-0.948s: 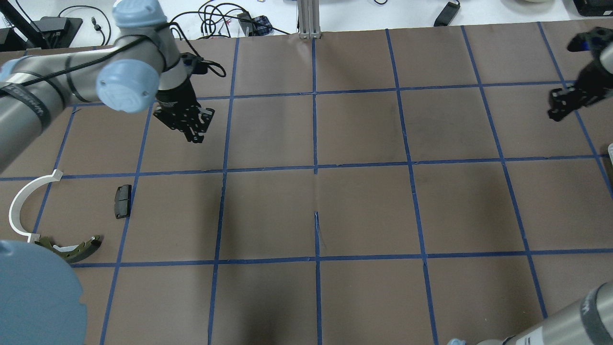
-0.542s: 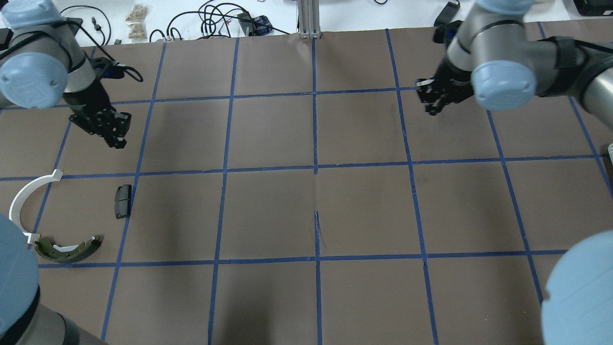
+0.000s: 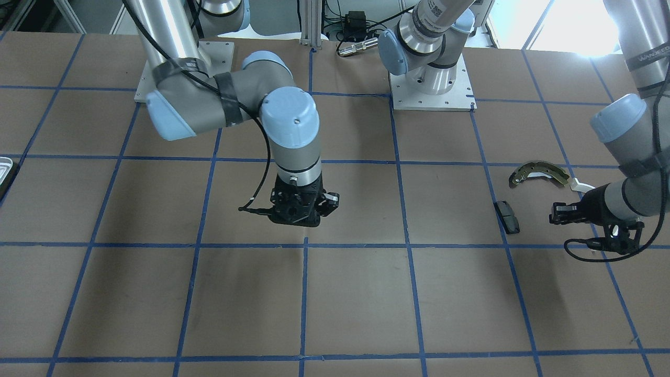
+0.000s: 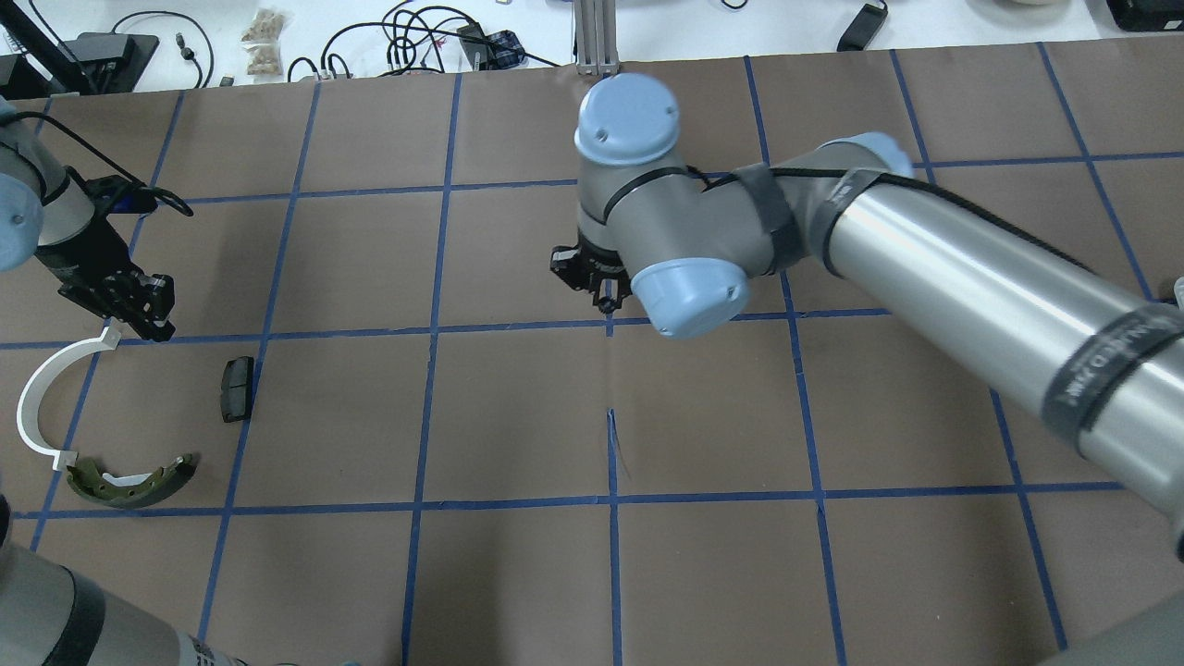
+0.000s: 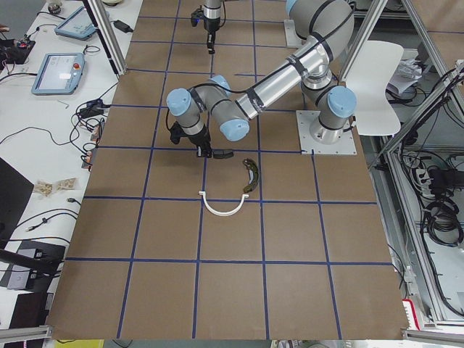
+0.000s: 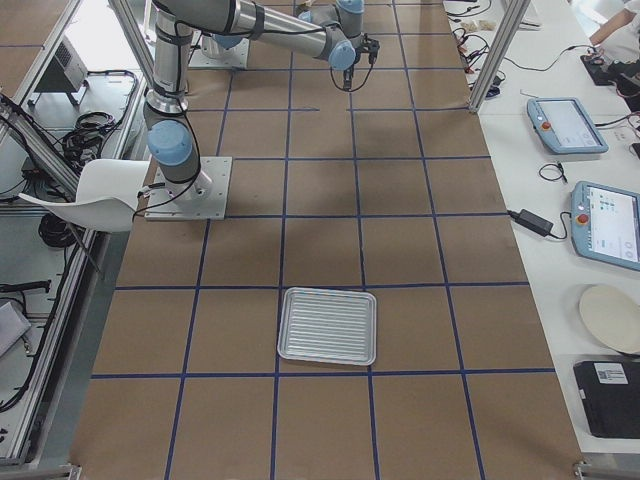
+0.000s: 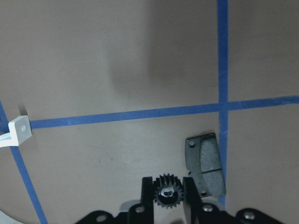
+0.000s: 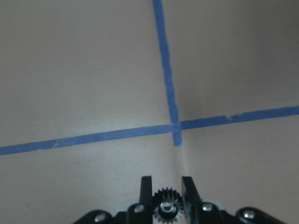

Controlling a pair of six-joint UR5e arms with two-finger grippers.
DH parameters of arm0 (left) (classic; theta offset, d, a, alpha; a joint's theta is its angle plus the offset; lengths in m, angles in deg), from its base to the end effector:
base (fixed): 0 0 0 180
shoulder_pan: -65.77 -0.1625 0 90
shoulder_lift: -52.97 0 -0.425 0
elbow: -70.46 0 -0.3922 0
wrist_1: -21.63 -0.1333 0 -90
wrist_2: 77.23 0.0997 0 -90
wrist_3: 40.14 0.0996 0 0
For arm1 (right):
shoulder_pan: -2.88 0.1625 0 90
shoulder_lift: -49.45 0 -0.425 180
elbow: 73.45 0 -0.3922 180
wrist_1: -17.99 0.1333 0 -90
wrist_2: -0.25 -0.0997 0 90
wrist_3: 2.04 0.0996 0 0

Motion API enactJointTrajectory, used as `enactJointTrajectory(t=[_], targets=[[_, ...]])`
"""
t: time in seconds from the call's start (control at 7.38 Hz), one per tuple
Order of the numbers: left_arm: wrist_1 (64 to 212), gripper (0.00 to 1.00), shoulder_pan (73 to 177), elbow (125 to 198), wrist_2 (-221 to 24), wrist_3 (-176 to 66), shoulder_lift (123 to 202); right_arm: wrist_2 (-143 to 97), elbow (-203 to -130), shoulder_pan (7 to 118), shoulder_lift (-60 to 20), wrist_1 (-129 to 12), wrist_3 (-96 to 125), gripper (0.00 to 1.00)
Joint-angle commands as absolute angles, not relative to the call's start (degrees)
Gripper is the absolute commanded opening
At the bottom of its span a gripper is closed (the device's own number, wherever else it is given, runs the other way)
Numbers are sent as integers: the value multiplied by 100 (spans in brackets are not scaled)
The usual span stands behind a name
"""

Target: Place bearing gear from tray to pile

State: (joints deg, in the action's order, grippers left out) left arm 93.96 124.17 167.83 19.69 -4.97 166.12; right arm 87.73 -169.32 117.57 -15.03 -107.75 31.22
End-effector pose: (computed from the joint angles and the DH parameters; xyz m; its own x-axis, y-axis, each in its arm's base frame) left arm 0.2007 -0.5577 0.2355 -0.9969 0.0718 0.0321 0.0775 0.9653 0.2495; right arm 0.3861 -0.5102 0.2501 -0.9863 0.1454 -0.0783 0.1488 0.9881 -0.0394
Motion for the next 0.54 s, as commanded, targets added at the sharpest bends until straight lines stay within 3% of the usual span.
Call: enactJointTrajectory(t=[0.0, 0.14, 0.41], targets=[[8758, 0, 12185, 17380, 1971, -420, 16626, 8822, -16934, 12222, -928, -11296, 3392, 42], [8633, 0, 12158, 17530, 1971, -350, 16635, 8822, -16942, 12206, -874, -11270, 3217, 99], [8623, 0, 12158, 17567, 1936, -349, 16679, 8831, -16767, 11586, -1258, -10939, 2121, 100]])
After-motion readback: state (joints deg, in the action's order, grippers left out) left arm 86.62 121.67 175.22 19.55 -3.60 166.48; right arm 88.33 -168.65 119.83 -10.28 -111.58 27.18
